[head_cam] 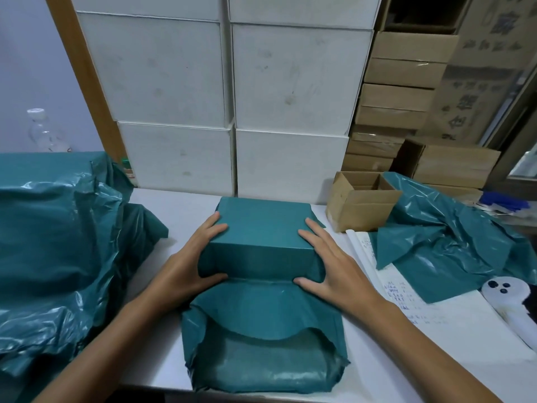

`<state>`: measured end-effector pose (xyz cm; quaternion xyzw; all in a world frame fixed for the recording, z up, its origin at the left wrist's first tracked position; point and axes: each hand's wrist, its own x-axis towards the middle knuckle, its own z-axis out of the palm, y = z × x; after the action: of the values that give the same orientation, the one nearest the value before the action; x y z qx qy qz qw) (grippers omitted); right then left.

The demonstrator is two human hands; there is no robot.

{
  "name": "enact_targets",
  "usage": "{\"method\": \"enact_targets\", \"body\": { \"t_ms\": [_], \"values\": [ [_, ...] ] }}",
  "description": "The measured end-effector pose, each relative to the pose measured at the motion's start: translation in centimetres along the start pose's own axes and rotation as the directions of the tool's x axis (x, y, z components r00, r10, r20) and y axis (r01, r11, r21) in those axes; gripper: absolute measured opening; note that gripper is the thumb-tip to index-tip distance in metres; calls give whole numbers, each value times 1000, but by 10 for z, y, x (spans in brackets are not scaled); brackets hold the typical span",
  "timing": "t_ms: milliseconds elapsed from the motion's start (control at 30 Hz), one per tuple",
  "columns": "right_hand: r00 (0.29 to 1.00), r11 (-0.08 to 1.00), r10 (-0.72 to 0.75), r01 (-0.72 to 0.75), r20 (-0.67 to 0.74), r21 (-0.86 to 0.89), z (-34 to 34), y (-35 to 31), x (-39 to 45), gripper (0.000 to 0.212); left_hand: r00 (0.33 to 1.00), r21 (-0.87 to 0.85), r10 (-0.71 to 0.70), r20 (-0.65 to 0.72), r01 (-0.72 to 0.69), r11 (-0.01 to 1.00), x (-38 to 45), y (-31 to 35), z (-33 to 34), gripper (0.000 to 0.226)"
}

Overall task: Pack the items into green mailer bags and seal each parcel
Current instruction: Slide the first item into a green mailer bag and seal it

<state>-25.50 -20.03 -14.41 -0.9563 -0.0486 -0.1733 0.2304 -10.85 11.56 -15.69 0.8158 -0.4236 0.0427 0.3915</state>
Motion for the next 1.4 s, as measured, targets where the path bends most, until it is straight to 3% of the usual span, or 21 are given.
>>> {"method": "enact_targets", "body": {
  "t_ms": [267,500,667,1133,1300,1400],
  "values": [
    [996,998,-54,53,66,17,-8,10,-1,98,999,-85,-40,21,41,996,0,-5,-2,107],
    [1000,998,-4,3,14,69,-5,-4,-4,87,989,-186,-144,40,149,971,-8,1,2,114],
    [1000,999,-27,27,2,19,1,3,-3,91,985,-196,-151,85,165,967,-4,-4,-1,117],
    [982,992,-122,126,145,-21,-21,21,2,100,975,-167,-182,127,202,965,-8,-2,-7,115],
    [999,972,0,-9,40,235,-3,4,-9,87,978,-316,-150,143,189,930,-7,1,-9,92],
    [993,908,113,-87,-41,409,13,-4,-8,81,973,-448,-216,83,230,864,-3,8,-8,93]
  ]
}}
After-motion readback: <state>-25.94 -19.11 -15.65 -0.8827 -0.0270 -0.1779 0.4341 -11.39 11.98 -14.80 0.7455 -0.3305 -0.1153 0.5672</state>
